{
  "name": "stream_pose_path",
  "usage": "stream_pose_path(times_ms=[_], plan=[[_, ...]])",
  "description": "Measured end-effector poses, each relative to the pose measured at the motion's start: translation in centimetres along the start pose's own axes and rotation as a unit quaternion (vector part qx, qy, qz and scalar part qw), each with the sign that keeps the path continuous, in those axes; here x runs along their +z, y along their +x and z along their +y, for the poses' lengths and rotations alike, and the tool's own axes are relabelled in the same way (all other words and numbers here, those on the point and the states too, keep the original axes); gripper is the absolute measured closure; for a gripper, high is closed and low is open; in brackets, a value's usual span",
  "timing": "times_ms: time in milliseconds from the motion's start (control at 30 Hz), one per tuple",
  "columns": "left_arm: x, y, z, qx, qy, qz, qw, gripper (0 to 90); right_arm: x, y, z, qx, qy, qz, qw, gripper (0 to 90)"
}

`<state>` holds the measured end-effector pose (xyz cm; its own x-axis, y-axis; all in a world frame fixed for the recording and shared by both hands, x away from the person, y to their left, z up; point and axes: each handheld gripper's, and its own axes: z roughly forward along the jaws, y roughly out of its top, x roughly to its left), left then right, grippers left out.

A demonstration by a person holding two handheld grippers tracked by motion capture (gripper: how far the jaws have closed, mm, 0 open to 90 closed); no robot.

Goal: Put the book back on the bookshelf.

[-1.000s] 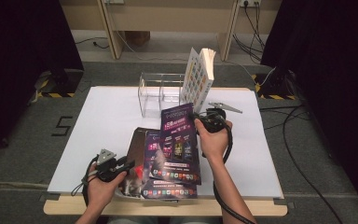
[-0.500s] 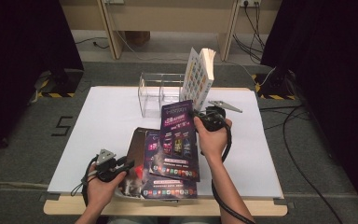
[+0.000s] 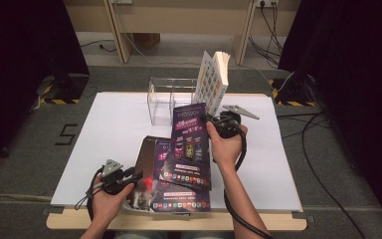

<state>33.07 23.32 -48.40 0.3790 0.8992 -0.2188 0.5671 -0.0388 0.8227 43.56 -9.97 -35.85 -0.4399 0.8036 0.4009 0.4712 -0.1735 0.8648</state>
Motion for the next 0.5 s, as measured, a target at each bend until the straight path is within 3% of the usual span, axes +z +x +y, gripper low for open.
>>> stream_pose_path(times_ms=[500], plan=[[0.11,-0.05,0.28,0.002,-0.001,0.000,1.0000,58.6,0.30,0.13,0.83,0.003,-0.011,0.005,0.9999,84.8]])
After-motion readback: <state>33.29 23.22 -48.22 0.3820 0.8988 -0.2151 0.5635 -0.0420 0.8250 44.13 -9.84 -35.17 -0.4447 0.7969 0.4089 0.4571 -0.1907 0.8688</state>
